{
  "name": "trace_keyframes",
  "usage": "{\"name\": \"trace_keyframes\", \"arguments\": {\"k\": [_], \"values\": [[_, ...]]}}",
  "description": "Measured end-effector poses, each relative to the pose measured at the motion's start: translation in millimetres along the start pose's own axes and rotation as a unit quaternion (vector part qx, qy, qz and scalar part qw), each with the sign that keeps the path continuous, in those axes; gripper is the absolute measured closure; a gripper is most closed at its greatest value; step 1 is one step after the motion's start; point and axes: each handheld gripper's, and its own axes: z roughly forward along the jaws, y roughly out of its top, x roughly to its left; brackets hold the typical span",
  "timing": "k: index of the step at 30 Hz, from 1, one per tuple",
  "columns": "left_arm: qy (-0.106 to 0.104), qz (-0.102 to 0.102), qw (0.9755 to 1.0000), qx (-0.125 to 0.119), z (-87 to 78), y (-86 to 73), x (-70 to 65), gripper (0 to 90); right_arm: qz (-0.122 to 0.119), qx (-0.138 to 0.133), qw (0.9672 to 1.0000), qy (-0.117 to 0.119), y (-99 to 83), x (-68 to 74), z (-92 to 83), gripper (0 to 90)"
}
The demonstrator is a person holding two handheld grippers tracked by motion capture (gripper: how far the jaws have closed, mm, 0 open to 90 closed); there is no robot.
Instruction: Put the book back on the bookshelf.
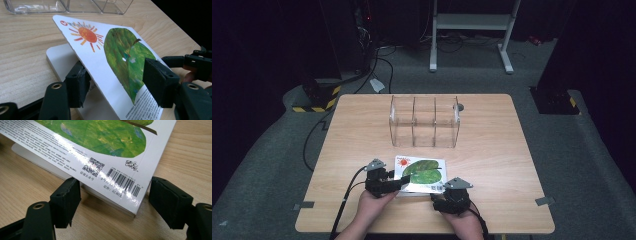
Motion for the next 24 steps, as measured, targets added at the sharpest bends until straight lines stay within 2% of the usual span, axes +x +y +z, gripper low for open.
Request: {"name": "trace_keyframes", "arguments": {"k": [2,3,4,7,9,12,15,17,19,20,22,24], "values": [[0.002,0.004,1.0,0.001,0.0,0.4,0.9,43.0,-0.003,-0.001,1.0,-0.001,0.1,-0.1,0.1,25.5],[0.008,0.013,0.9999,0.005,0.1,0.2,1.7,43.0,0.0,0.001,1.0,-0.001,0.1,0.5,0.0,25.5],[0.01,0.007,0.9999,0.006,0.9,-0.4,0.9,45.4,0.0,0.001,1.0,-0.002,0.1,0.5,0.0,25.5],[0.011,0.016,0.9998,0.007,1.2,-0.6,1.8,48.6,-0.005,0.003,1.0,-0.004,0.2,1.3,0.1,25.4],[0.009,0.024,0.9997,0.004,-0.1,-0.4,2.1,53.2,-0.006,0.004,1.0,-0.001,-0.1,0.8,-0.5,25.4],[0.014,0.044,0.9989,0.005,-0.8,-1.7,1.9,55.0,-0.009,0.007,0.9999,0.004,-0.4,0.1,-1.7,25.2],[0.016,0.054,0.9984,0.005,-1.1,-2.4,1.6,57.5,-0.013,0.007,0.9999,0.005,-1.3,1.1,-2.4,24.5],[0.024,0.07,0.9972,0.007,0.1,-5.0,1.3,57.7,-0.01,0.0,0.9999,0.011,-2.2,0.0,-4.6,26.1],[0.026,0.073,0.997,0.006,0.1,-6.0,0.9,57.9,-0.01,0.002,0.9998,0.014,-2.7,-1.0,-5.0,26.4],[0.029,0.081,0.9963,0.005,0.3,-7.3,0.4,58.1,-0.001,-0.004,0.9997,0.024,-3.6,-3.2,-7.1,28.0],[0.033,0.095,0.995,0.002,0.7,-9.9,-0.5,58.2,-0.004,-0.008,0.9997,0.024,-3.6,-4.2,-7.1,28.5],[0.045,0.118,0.992,-0.008,0.9,-13.9,-3.3,58.4,-0.004,-0.009,0.9997,0.022,-4.0,-2.8,-7.9,29.0]]}}
